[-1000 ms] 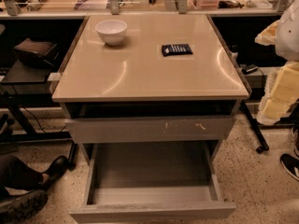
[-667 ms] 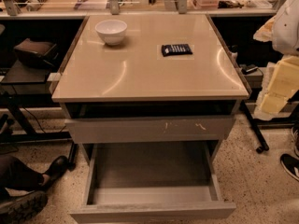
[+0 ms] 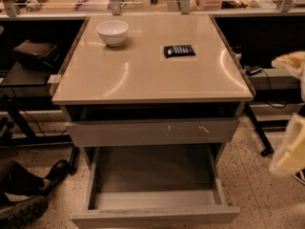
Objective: Close middle drawer
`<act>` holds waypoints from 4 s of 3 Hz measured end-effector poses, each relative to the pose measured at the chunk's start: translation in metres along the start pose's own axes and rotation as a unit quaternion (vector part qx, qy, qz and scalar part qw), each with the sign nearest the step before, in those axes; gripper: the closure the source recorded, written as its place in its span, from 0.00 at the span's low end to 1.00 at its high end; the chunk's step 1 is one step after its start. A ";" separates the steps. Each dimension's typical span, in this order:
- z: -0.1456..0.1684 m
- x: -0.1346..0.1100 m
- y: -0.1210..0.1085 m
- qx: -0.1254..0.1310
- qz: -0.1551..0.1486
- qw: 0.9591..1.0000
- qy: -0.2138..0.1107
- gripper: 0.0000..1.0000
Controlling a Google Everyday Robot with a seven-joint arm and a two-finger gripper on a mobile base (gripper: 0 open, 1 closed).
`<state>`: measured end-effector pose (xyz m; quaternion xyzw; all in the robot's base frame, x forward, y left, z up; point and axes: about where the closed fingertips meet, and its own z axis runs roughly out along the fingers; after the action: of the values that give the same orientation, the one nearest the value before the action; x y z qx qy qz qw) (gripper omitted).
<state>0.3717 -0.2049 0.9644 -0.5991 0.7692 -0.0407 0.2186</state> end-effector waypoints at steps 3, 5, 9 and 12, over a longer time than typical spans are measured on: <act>0.165 0.143 0.167 -0.104 0.122 0.987 0.011 0.00; 0.243 0.202 0.276 -0.232 0.186 0.953 0.049 0.00; 0.396 0.256 0.295 -0.226 0.163 0.952 0.125 0.00; 0.471 0.181 0.238 -0.280 0.053 0.954 0.094 0.00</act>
Offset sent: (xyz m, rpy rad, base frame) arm -0.1897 -0.0643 -0.3833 0.1485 0.5152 -0.2151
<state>0.3044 -0.2147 0.4108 -0.5878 0.7975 0.1324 -0.0293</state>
